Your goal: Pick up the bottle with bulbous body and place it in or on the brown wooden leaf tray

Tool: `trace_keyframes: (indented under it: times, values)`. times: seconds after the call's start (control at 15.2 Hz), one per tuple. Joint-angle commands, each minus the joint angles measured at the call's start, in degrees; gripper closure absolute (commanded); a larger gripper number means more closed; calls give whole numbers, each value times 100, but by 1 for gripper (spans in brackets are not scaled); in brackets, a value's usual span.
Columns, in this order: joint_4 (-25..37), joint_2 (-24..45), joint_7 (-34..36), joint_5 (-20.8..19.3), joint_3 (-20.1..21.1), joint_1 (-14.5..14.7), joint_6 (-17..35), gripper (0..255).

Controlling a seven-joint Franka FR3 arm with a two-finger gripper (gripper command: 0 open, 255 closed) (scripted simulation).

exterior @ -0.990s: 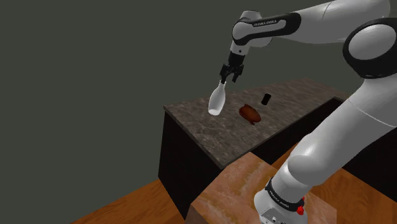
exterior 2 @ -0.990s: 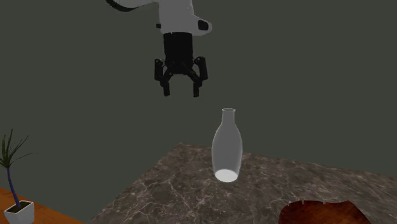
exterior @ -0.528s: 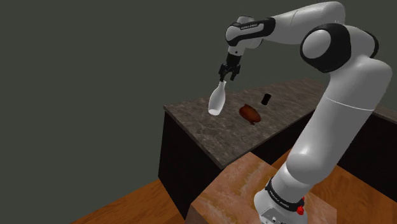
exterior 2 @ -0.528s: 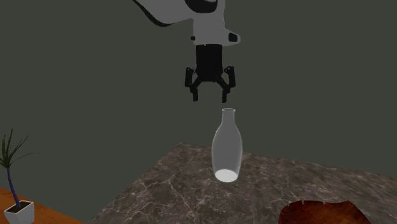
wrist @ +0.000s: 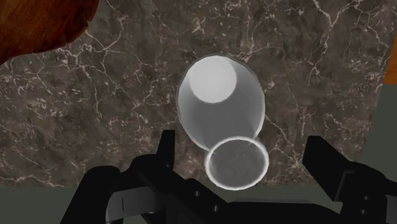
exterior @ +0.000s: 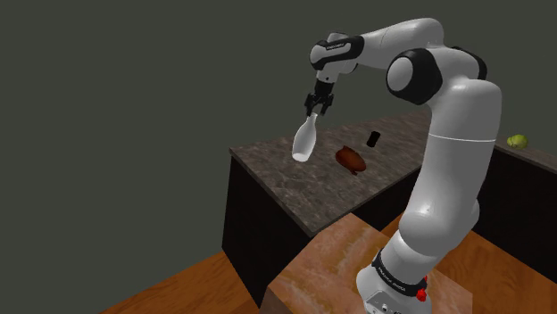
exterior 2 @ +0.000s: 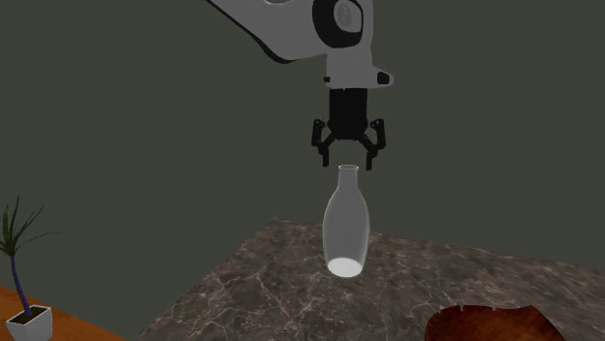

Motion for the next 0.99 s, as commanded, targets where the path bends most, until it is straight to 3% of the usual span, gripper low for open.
trace_keyframes:
  times: [0.0, 0.2, 0.73, 0.79, 0.92]
  values:
    - [-80, 44, -13, 19, 6, -5, 122, 0]
    - [-270, 106, -33, 47, 18, -7, 371, 0]
    - [-270, 106, -33, 47, 18, -7, 370, 0]
    - [-270, 106, -33, 47, 18, -7, 370, 255]
    - [-270, 106, -33, 47, 18, -7, 370, 255]
